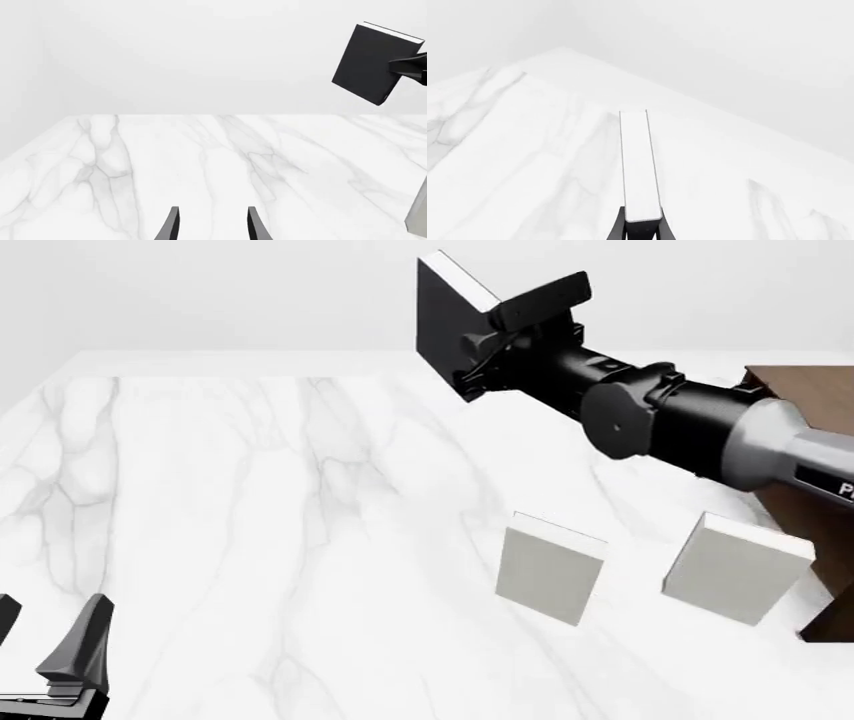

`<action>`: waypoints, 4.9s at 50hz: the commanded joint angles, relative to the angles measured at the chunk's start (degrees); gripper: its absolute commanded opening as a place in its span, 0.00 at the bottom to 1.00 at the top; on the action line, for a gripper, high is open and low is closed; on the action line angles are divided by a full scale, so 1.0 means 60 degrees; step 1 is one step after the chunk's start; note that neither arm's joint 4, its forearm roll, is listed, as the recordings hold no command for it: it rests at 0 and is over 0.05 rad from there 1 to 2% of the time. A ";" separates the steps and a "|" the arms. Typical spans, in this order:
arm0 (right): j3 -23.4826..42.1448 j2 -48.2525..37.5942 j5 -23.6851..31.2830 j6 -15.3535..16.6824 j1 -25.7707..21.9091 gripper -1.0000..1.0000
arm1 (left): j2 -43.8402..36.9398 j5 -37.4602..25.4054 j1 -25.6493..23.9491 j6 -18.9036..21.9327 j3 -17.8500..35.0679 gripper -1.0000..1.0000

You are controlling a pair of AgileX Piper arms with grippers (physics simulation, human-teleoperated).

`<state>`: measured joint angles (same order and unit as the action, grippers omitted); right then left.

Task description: Pick up the book on the left and place it on top of the shelf.

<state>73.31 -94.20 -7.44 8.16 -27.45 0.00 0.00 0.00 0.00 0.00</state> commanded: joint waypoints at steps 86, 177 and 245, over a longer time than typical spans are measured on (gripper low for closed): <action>-0.3087 0.6334 0.2106 0.3822 0.5120 0.00 | 0.0000 0.0000 0.0000 0.0000 0.0000 1.00; -0.2964 0.6423 0.2249 0.6268 0.8059 0.00 | 0.0000 0.0000 0.0000 0.0000 0.0000 1.00; -0.2377 0.3977 0.0841 0.7402 0.9319 0.00 | 0.0000 0.0000 0.0000 0.0000 0.0000 1.00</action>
<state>57.04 -68.19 -0.71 53.02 28.02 0.00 0.00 0.00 0.00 0.00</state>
